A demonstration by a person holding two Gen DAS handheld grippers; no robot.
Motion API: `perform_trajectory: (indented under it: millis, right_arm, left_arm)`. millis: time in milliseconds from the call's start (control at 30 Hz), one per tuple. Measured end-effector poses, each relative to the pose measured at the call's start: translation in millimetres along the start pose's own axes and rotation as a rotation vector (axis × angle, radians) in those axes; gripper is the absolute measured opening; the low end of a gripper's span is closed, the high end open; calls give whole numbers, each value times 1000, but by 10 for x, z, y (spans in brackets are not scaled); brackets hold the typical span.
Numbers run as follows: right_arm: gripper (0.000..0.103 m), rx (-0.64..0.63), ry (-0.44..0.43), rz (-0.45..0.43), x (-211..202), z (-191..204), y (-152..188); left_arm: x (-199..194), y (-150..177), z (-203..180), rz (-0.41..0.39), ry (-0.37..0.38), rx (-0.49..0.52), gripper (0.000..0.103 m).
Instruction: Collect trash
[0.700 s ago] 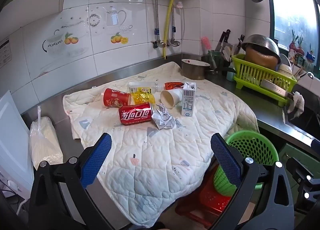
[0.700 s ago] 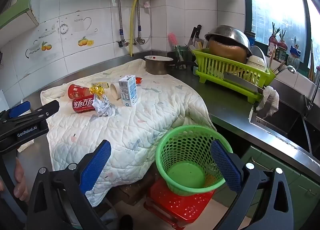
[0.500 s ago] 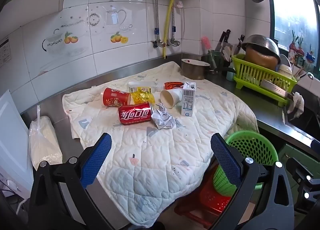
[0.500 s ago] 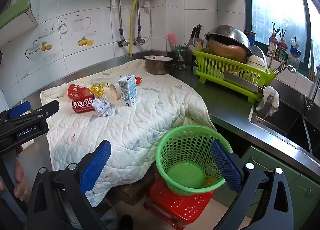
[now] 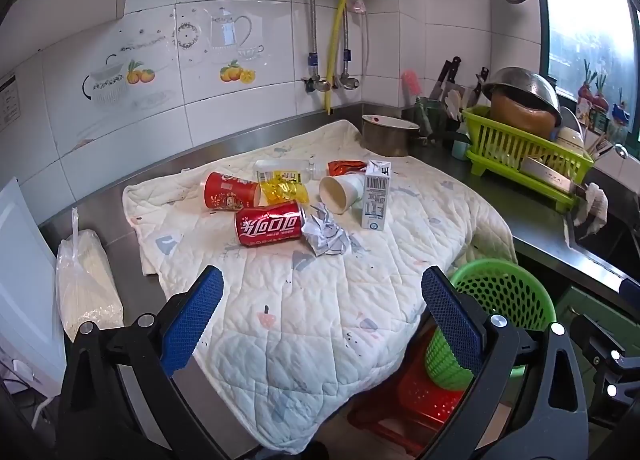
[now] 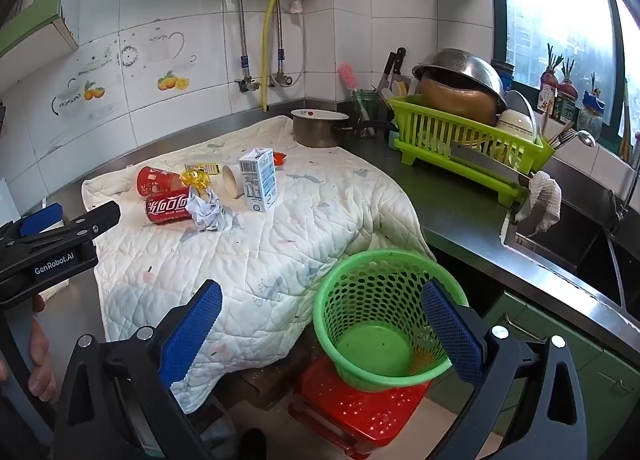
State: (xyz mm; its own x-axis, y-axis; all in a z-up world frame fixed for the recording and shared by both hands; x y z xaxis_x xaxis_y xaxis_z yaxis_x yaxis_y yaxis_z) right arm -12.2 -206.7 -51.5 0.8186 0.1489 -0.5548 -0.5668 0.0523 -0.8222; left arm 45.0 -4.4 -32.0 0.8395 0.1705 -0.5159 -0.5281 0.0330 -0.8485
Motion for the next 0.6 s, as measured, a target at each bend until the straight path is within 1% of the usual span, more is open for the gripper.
perform_trajectory:
  millis: [600]
  right_arm:
    - [97,-1,-9,3,38,-4,-8]
  left_arm:
    - [50,3,92,13,-5,-11,98]
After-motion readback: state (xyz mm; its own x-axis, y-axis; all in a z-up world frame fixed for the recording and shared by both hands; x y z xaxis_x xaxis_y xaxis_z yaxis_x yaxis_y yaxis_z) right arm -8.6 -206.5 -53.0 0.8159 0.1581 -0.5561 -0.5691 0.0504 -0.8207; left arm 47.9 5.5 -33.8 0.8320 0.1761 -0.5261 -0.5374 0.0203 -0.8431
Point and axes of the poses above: each gripper's, at about its wrist camera, not at the fingertips, and x roughly the way its jaws point, z to its left, y to its underside, the point moved 5 cm from there along x, roughly the way its jaws point, and after that the axes turned 10 degrees about -y, right-handed, at the moved point
